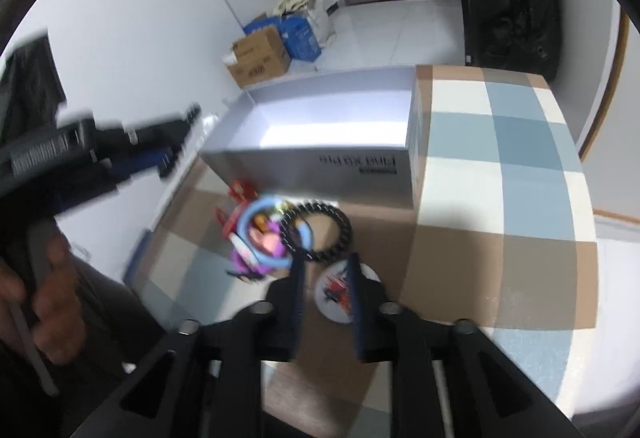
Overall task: Organize jewelry
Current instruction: 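Grasp the black coiled hair tie with the left gripper while the right grasps the round flag badge, then carry the hair tie and badge into the box and open both grippers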
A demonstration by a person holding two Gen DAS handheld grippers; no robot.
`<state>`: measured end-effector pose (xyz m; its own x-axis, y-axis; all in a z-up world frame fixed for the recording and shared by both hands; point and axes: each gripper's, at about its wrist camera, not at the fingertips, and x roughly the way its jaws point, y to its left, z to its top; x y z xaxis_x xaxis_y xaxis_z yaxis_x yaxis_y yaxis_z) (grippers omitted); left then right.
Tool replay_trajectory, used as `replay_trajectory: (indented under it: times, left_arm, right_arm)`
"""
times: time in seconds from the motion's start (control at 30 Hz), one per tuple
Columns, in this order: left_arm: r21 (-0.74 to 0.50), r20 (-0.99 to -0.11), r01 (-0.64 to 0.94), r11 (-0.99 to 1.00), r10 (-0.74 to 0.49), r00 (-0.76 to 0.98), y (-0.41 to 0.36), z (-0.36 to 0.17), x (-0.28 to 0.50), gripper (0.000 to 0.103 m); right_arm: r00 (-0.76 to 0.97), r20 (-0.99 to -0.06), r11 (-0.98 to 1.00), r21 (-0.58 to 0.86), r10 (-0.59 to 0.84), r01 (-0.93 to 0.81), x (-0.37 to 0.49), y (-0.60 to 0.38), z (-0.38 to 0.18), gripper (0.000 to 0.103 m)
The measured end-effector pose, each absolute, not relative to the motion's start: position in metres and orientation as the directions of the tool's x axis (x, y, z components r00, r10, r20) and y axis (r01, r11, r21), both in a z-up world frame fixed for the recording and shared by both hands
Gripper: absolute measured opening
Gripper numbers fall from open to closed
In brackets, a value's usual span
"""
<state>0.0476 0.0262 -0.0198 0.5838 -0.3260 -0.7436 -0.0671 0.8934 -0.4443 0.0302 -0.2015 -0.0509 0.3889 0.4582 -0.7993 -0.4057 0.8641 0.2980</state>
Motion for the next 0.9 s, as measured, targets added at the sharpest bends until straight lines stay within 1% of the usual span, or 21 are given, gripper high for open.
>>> replay_trajectory:
  times: [0.03, 0.07, 0.23, 0.3, 0.33, 0.37, 0.4, 0.5, 0.57, 0.7, 0.77, 0.9]
  left_arm:
    - [-0.450, -0.742, -0.067, 0.890, -0.331, 0.583, 0.026, -0.020, 0.048, 0.039]
    - [-0.453, -0.740, -0.067, 0.889, -0.333, 0.584, 0.025, -0.019, 0.049, 0.039]
    - [-0.466, -0.735, -0.056, 0.883, -0.352, 0.580, 0.022, -0.018, 0.050, 0.039]
    - [-0.461, -0.736, -0.056, 0.886, -0.347, 0.582, 0.021, -0.017, 0.050, 0.039]
    - [-0.462, -0.735, -0.057, 0.885, -0.347, 0.582, 0.022, -0.016, 0.050, 0.039]
    - [-0.465, -0.735, -0.057, 0.883, -0.350, 0.582, 0.022, -0.017, 0.050, 0.039]
    - [-0.470, -0.734, -0.058, 0.881, -0.353, 0.581, 0.023, -0.017, 0.050, 0.039]
    - [-0.474, -0.733, -0.063, 0.878, -0.354, 0.580, 0.023, -0.017, 0.051, 0.039]
    - [-0.477, -0.731, -0.061, 0.877, -0.357, 0.581, 0.023, -0.017, 0.051, 0.039]
    - [-0.473, -0.728, -0.046, 0.880, -0.361, 0.583, 0.019, -0.014, 0.052, 0.039]
    - [-0.470, -0.727, -0.044, 0.881, -0.358, 0.586, 0.018, -0.014, 0.053, 0.039]
    - [-0.464, -0.725, -0.044, 0.885, -0.352, 0.592, 0.019, -0.012, 0.058, 0.039]
  right_arm:
    - [0.397, -0.803, 0.866, 0.275, 0.445, -0.417, 0.029, -0.199, -0.053, 0.051]
    - [0.396, -0.804, 0.862, 0.262, 0.444, -0.433, 0.028, -0.197, -0.055, 0.059]
    - [0.373, -0.848, 0.854, 0.162, 0.376, -0.494, 0.023, -0.179, -0.074, 0.059]
    - [0.385, -0.859, 0.854, 0.107, 0.337, -0.509, 0.020, -0.173, -0.078, 0.057]
    - [0.397, -0.861, 0.853, 0.078, 0.318, -0.515, 0.020, -0.171, -0.079, 0.051]
    - [0.405, -0.863, 0.856, 0.058, 0.302, -0.514, 0.020, -0.170, -0.079, 0.041]
    - [0.411, -0.863, 0.859, 0.049, 0.293, -0.509, 0.020, -0.171, -0.079, 0.041]
    - [0.394, -0.860, 0.872, 0.110, 0.325, -0.477, 0.026, -0.180, -0.080, 0.040]
    - [0.397, -0.858, 0.880, 0.122, 0.326, -0.459, 0.029, -0.185, -0.080, 0.040]
    - [0.415, -0.827, 0.883, 0.191, 0.380, -0.429, 0.035, -0.200, -0.070, 0.040]
    - [0.433, -0.790, 0.873, 0.249, 0.434, -0.420, 0.036, -0.208, -0.059, 0.040]
    - [0.478, -0.712, 0.843, 0.319, 0.515, -0.433, 0.040, -0.210, -0.029, 0.040]
